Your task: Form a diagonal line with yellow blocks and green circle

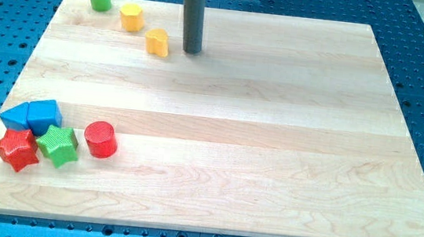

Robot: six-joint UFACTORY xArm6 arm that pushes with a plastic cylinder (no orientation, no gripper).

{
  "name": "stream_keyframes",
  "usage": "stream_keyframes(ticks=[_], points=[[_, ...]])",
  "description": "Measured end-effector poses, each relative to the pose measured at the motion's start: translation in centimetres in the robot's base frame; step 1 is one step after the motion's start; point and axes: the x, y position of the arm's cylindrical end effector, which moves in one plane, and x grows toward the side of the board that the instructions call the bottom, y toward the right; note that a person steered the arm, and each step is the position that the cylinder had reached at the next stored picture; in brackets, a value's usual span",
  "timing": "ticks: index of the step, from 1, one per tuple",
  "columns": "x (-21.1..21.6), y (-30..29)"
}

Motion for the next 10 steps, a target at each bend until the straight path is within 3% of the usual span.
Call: stream_keyframes(ticks=[2,3,5,10], points=[[0.4,-3.5],[1.9,0.9],[8.9,9.5],[9.1,9.2]])
